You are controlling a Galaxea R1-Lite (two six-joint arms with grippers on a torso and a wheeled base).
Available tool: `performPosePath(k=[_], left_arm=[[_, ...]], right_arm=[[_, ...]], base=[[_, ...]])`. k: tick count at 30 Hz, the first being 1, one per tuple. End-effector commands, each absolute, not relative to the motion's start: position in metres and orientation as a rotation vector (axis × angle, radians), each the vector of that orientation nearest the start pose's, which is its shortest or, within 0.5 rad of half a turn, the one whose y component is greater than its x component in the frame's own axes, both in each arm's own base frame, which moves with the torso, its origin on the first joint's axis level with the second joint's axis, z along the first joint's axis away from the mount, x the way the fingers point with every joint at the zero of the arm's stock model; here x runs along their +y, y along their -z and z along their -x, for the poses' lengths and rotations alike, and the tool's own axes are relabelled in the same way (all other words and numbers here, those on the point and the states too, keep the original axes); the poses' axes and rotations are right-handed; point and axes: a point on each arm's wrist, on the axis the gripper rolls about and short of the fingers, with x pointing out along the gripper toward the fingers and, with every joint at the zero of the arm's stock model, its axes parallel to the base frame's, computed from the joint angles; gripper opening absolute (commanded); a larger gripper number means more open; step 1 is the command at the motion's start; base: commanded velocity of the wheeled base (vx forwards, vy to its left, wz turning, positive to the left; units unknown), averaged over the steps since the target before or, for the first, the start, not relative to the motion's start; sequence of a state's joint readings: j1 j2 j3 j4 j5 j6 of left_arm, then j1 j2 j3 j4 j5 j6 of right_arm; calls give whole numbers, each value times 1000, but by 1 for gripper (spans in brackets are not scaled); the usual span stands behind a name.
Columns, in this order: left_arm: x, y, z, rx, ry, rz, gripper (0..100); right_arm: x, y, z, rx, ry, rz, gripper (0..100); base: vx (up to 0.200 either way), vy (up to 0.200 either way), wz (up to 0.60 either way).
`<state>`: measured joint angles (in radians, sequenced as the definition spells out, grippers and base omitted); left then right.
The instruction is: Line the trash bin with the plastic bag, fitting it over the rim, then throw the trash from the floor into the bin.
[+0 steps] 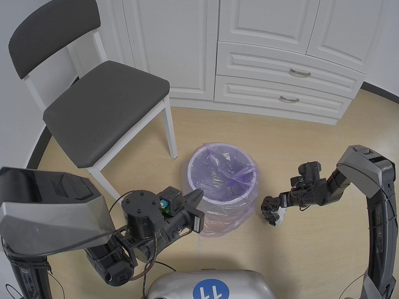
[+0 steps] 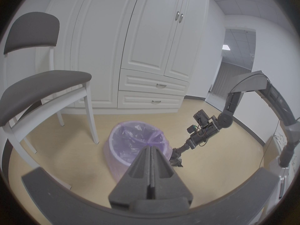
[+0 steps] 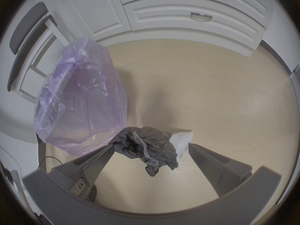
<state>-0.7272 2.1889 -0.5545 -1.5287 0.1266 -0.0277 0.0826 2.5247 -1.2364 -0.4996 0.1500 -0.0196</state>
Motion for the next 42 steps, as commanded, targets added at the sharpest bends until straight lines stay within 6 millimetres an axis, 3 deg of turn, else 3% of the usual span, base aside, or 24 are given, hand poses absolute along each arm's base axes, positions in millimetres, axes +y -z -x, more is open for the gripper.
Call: performPosePath(k=[1, 9, 10, 19, 24, 27, 28, 29, 31, 32, 34, 37, 39, 40, 42], left_arm=[[-220, -38, -248, 170, 600, -47, 0], [-215, -42, -242, 177, 601, -44, 0], [-214, -43, -242, 174, 598, -44, 0], [-210, -54, -240, 143, 520, -35, 0], [-200, -79, -231, 87, 508, -9, 0], [-191, -105, -223, 16, 503, 27, 0], [-190, -107, -222, 11, 503, 30, 0], [-185, -118, -217, -20, 503, 43, 0], [-180, -129, -211, -51, 505, 55, 0], [-180, -129, -210, -55, 505, 55, 0], [-173, -142, -203, -95, 505, 61, 0], [-167, -151, -199, -132, 496, 46, 0], [-167, -151, -199, -132, 496, 46, 0], [-165, -157, -196, -158, 494, 36, 0], [-164, -159, -195, -168, 491, 28, 0]], right_arm=[[43, 62, -440, 823, -231, -9, 100], [45, 60, -446, 881, -226, -29, 100], [45, 60, -446, 884, -225, -27, 0], [48, 56, -441, 881, -234, -17, 0], [46, 4, -420, 818, -254, 29, 0], [43, -43, -397, 748, -265, 72, 0], [43, -47, -395, 740, -263, 75, 0], [41, -68, -381, 705, -255, 99, 0], [38, -93, -362, 661, -221, 136, 0], [38, -94, -361, 658, -220, 139, 0], [31, -125, -333, 593, -183, 188, 0], [26, -151, -308, 525, -172, 207, 0], [26, -151, -308, 525, -172, 207, 0], [23, -177, -281, 441, -162, 210, 0], [24, -189, -266, 398, -171, 210, 0]], base=[[0, 0, 0], [0, 0, 0], [0, 0, 0], [0, 0, 0], [0, 0, 0], [0, 0, 0], [0, 0, 0], [0, 0, 0], [0, 0, 0], [0, 0, 0], [0, 0, 0], [0, 0, 0], [0, 0, 0], [0, 0, 0], [0, 0, 0]])
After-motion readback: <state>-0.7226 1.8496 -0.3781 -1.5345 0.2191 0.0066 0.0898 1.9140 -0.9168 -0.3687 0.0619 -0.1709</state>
